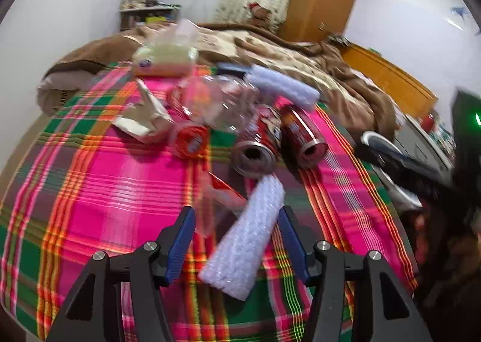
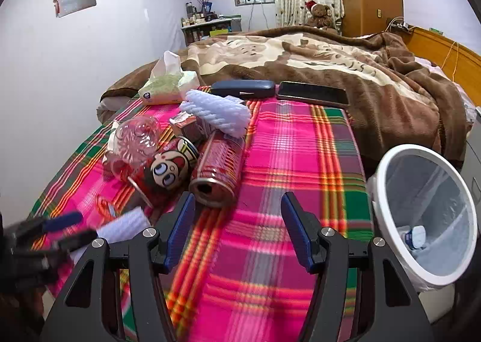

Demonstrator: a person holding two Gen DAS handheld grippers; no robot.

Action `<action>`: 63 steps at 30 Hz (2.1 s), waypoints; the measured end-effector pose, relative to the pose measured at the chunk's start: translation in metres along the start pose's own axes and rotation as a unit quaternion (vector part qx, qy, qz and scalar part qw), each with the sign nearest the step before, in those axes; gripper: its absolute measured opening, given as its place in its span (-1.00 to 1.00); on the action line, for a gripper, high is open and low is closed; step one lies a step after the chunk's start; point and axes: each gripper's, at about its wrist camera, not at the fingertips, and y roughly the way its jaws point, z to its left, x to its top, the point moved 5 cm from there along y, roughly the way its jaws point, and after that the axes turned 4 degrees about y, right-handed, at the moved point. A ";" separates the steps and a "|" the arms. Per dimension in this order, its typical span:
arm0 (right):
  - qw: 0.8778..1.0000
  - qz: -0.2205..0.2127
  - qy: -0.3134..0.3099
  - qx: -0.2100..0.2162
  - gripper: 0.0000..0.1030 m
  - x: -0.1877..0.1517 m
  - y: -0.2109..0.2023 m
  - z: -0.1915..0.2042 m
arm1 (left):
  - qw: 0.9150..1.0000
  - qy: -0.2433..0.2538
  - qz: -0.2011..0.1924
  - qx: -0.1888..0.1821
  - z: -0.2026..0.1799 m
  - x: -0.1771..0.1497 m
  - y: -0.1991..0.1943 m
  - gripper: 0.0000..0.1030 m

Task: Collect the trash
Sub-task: 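Move both tools back over the trash on the plaid cloth, then grasp the red can with the right gripper while the left grasps the white foam sleeve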

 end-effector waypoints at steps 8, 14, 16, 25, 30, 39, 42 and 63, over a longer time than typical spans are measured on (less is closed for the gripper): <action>1.000 0.025 0.009 0.003 0.18 0.016 0.033 0.008 | 0.999 0.047 0.013 0.001 -0.010 -0.006 0.005 0.15; 0.999 0.046 0.024 0.005 0.19 0.020 0.052 0.004 | 0.997 0.060 0.035 -0.025 -0.022 -0.014 0.011 0.15; 0.998 0.050 0.024 0.009 0.19 0.021 0.055 0.005 | 0.996 0.077 0.039 -0.029 -0.029 -0.017 0.014 0.15; 0.997 0.076 -0.001 0.011 0.18 0.022 0.069 0.014 | 0.997 0.033 0.052 -0.046 -0.026 -0.007 0.038 0.15; 0.996 0.086 -0.007 0.010 0.18 0.023 0.072 0.013 | 0.997 0.044 0.050 -0.028 -0.030 -0.006 0.042 0.12; 0.997 0.077 -0.004 0.018 0.05 0.020 0.064 0.008 | 0.998 0.027 0.049 -0.035 -0.032 -0.003 0.042 -0.49; 0.997 0.075 0.002 0.021 0.05 0.018 0.060 0.004 | 0.998 0.028 0.044 -0.037 -0.036 -0.001 0.042 -0.49; 0.998 0.043 0.046 0.027 0.05 0.003 0.009 -0.035 | 0.998 0.031 0.015 -0.053 -0.069 0.021 0.029 -0.49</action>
